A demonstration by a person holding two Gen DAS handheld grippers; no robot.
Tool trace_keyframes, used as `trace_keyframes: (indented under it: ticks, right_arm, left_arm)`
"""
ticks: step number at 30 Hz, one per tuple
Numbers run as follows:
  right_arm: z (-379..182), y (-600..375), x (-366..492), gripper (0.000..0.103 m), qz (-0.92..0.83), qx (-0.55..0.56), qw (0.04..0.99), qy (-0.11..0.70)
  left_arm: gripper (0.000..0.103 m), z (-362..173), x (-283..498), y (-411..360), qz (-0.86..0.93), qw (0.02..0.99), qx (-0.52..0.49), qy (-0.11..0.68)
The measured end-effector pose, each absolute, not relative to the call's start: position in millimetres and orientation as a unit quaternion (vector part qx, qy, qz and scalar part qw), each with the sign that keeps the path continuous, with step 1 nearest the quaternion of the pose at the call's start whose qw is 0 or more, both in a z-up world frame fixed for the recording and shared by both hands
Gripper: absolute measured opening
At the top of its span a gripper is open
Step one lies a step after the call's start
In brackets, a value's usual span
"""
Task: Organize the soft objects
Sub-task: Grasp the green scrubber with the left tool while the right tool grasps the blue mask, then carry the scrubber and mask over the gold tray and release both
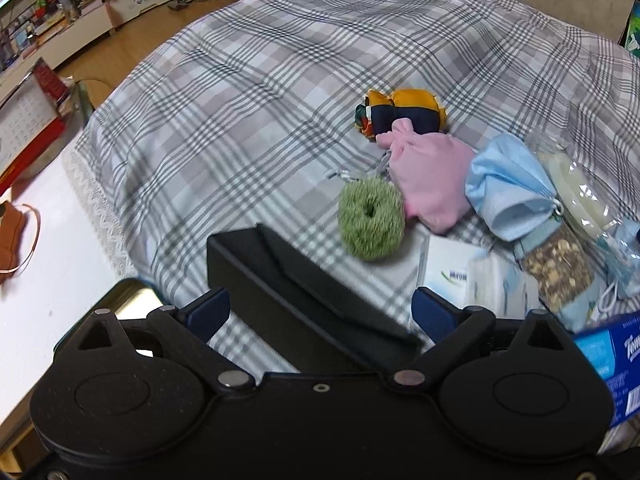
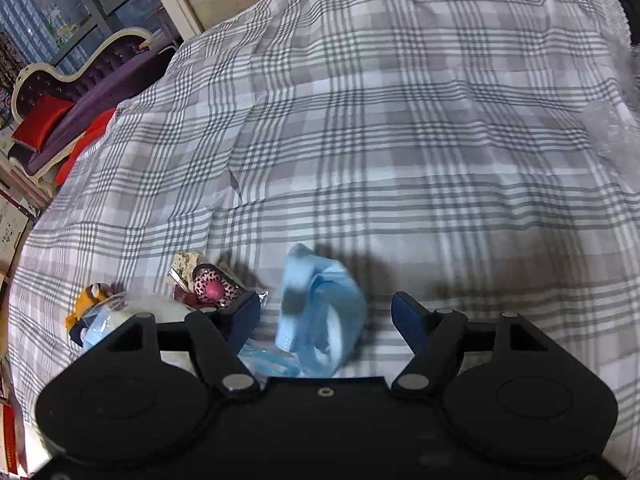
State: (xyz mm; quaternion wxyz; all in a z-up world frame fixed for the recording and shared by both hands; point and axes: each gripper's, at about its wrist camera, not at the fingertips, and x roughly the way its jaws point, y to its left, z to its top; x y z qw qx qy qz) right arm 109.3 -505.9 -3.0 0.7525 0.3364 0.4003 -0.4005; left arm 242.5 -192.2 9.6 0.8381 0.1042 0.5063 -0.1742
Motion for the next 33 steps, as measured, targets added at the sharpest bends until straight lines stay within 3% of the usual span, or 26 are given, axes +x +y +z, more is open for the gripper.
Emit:
trace_keyframes:
  ticks: [14,15,18,20,22,33]
  right_arm:
    - [-37.5,-500.2,117.6,0.076,-0.385,0.298,0.755,0.438]
    - [-37.1,-499.4,118.0,0.071,-0.383,0.296,0.758,0.436]
    - [-35.5,-500.2,118.9,0.043,-0.366,0.304,0.768,0.429]
    - [-32.9,-500.3,116.3,0.038,-0.362,0.311,0.773,0.418]
    - [-28.4,-501.2,112.6,0.032,-0.36,0.315,0.78,0.403]
    - [-0.1,-500.7,89.7,0.031,-0.393,0.317,0.811,0.296]
  left_arm:
    - [0.094,-36.4,296.2,-237.2,-0.171,0.806,0.12,0.554]
    - [0.093,-38.5,297.1,-240.2,-0.176,0.804,0.123,0.555]
    - [0.072,-45.6,303.3,-244.5,-0.19,0.787,0.114,0.575]
    - [0.048,-49.8,305.2,-246.0,-0.199,0.777,0.107,0.588]
    - [0.047,-50.5,305.5,-245.0,-0.2,0.775,0.098,0.591]
    - [0.046,11.0,297.1,-232.4,-0.22,0.805,0.073,0.546]
